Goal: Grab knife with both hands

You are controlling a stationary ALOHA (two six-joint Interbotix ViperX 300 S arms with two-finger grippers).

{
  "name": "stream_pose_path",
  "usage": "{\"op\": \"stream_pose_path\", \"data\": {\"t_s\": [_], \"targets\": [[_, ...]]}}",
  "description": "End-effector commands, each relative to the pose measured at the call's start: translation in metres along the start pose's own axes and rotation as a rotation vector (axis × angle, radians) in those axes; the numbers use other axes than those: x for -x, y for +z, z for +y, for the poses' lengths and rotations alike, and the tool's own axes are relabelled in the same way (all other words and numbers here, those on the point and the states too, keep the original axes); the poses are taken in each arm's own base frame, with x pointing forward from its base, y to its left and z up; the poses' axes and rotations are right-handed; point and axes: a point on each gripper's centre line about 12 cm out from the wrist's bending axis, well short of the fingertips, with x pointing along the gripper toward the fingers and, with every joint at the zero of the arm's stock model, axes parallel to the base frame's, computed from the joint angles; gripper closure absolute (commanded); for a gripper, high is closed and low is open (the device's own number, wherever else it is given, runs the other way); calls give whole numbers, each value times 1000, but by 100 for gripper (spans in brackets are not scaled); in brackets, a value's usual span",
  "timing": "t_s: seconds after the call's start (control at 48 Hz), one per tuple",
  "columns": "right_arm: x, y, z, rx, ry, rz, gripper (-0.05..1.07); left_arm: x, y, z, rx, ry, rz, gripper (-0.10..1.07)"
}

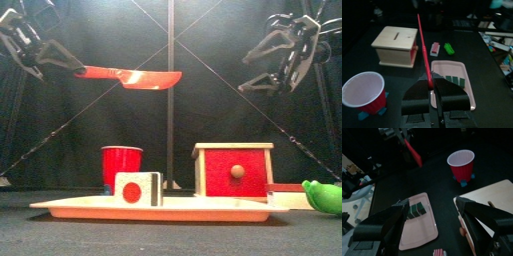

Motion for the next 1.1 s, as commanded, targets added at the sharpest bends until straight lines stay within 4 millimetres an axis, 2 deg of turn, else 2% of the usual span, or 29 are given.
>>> {"op": "stream_pose_path", "data": {"t_s": [0.0, 0.208, 0.375, 0.708, 0.896, 1.083], "targets": [[-1, 20, 7, -13, 20, -52, 0, 0, -1, -10, -39, -66, -24, 71], [-4, 39, 16, -207, 14, -75, 0, 1, -2, -19, -70, -124, -57, 71], [-9, 43, 22, -347, -47, 14, 0, 1, -7, -21, -76, -144, -61, 71], [-19, 50, 35, -532, -299, 414, 0, 0, -7, -23, -26, -163, -77, 71], [-25, 57, 38, -526, -322, 452, 0, -6, -12, -23, -19, -166, -46, 71], [-39, 49, 36, -409, -314, 444, 0, -17, -18, -22, -15, -160, 7, 71]]}}
